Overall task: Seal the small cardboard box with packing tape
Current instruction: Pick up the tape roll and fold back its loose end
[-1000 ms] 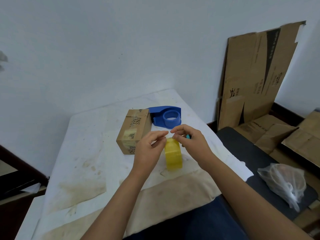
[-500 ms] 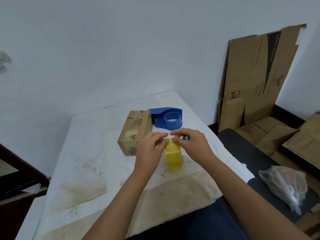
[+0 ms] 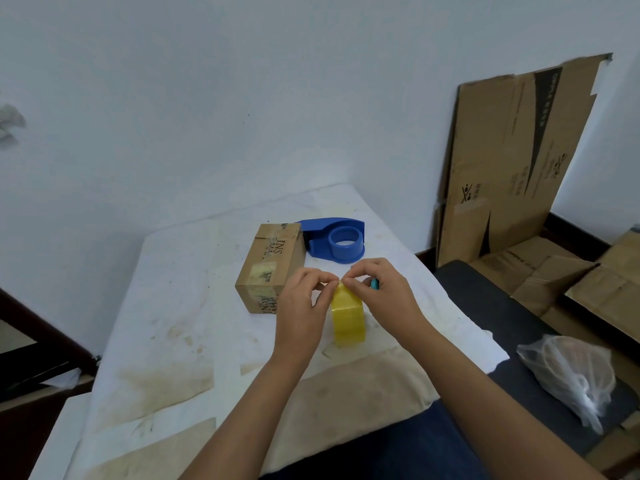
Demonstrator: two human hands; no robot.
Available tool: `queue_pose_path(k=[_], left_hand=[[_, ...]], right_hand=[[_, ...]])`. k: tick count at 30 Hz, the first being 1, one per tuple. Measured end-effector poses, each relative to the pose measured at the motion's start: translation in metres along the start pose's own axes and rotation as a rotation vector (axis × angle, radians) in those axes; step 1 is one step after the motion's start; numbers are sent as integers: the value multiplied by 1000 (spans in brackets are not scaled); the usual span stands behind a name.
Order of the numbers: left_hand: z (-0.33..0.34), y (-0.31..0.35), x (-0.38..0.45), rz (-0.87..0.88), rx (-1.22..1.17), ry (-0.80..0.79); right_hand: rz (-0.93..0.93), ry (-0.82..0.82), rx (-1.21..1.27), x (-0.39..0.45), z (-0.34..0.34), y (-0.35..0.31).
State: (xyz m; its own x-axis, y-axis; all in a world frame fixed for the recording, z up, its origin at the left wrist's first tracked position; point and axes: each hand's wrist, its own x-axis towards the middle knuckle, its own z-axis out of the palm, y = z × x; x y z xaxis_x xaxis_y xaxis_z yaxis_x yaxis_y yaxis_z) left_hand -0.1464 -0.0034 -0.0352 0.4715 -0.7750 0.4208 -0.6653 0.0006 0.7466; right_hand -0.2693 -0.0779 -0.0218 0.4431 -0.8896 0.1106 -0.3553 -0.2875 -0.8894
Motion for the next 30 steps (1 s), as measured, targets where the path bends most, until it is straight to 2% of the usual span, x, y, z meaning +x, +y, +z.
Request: queue_pose_path(k=[2, 5, 7, 18, 25, 28, 30], left_hand=[[0, 2, 1, -139, -75, -20], [1, 4, 2, -455, -273, -57], [2, 5, 2, -577, -417, -68], [-11, 7, 1, -699, -450, -148], [-18, 11, -7, -706, -575, -253], [-21, 11, -7, -711, -624, -303], [-27, 11, -4, -699, -614, -337]], right_hand=[[13, 2, 18, -1, 1, -1], [67, -3, 38, -7, 6, 1], [134, -28, 72, -9, 9, 0], [233, -111, 99, -17, 21, -11], [317, 6, 189, -19, 25, -11], [264, 19, 140, -19, 17, -11], [147, 13, 60, -15, 5, -10]])
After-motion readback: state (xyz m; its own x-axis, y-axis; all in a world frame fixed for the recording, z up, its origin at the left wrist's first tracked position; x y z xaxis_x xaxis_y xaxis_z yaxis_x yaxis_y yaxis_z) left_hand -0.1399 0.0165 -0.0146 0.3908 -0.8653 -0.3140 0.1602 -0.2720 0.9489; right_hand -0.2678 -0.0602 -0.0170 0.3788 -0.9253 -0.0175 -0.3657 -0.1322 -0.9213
